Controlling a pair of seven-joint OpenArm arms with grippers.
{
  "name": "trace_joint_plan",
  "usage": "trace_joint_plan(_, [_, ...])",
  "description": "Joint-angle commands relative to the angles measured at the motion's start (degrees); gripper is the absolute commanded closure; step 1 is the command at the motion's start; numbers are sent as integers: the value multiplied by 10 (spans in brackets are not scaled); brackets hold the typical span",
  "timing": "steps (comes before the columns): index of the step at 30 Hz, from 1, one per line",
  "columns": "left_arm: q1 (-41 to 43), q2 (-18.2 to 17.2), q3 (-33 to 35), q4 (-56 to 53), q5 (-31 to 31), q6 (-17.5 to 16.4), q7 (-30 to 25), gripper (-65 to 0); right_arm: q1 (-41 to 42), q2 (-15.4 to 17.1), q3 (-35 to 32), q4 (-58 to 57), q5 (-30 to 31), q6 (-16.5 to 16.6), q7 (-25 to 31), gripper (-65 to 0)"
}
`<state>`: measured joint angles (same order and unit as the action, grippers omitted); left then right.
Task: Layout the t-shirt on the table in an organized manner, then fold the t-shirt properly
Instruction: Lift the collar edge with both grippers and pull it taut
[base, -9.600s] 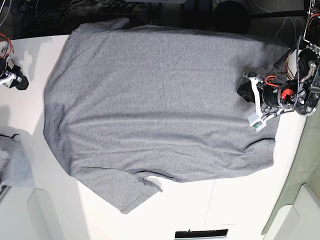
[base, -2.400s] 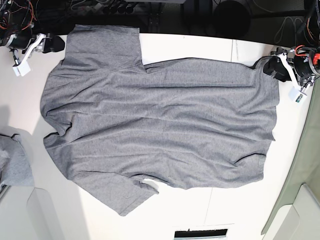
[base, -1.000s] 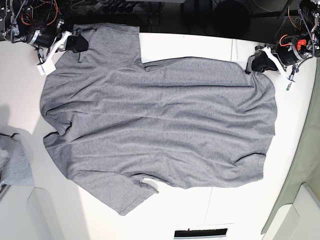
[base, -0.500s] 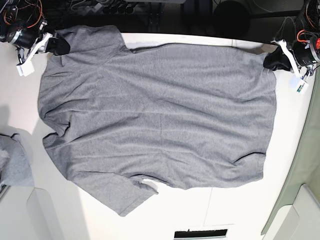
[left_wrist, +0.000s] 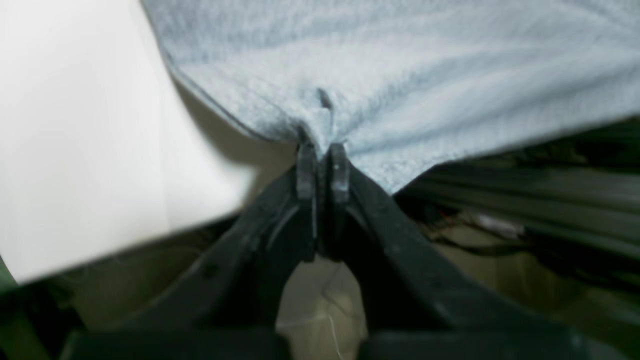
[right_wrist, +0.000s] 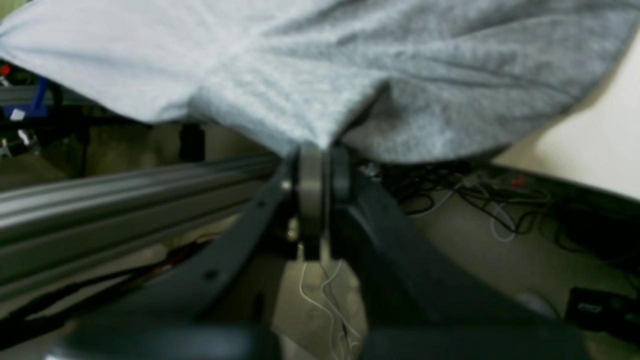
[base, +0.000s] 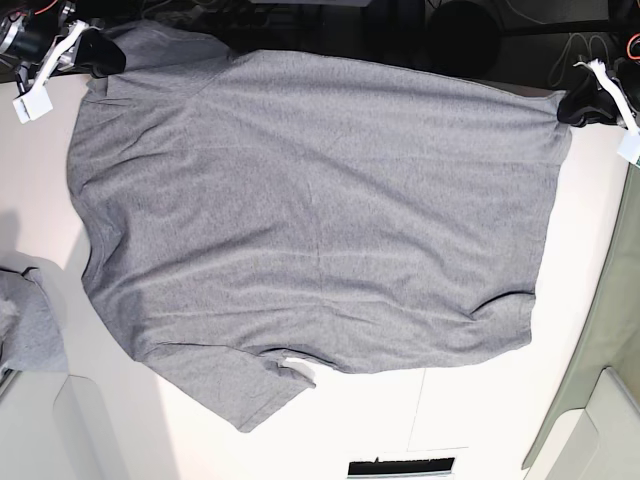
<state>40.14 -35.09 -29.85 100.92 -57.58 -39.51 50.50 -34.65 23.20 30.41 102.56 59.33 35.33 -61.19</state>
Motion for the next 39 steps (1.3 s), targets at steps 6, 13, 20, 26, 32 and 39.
trace_joint_plan(6, [0,-10,-6,8,-70,-5,24,0,-36,11,43,49,37,5,-14,0])
trace_joint_plan(13, [-14,-9,-6,7,-37,-5,-26,0,-10,10,52,57,31,5,-3,0])
trace_joint_plan(20, [-69,-9,-6,1,15,-5,-48,0,59,10,48,57,23,5,-1,0])
trace_joint_plan(26, [-111,-9,1,-64,61,-5,-116,0,131,8,8,44,-36,4,28,0])
trace_joint_plan(32, [-189,-9,45,-176,70,-5,-132,0,217,7,-69,-25,-83,4,51,0])
trace_joint_plan(39, [-251,-9,103,-251,166,-5,-201,0,303,7,-125,-135,-130,-2,89,0])
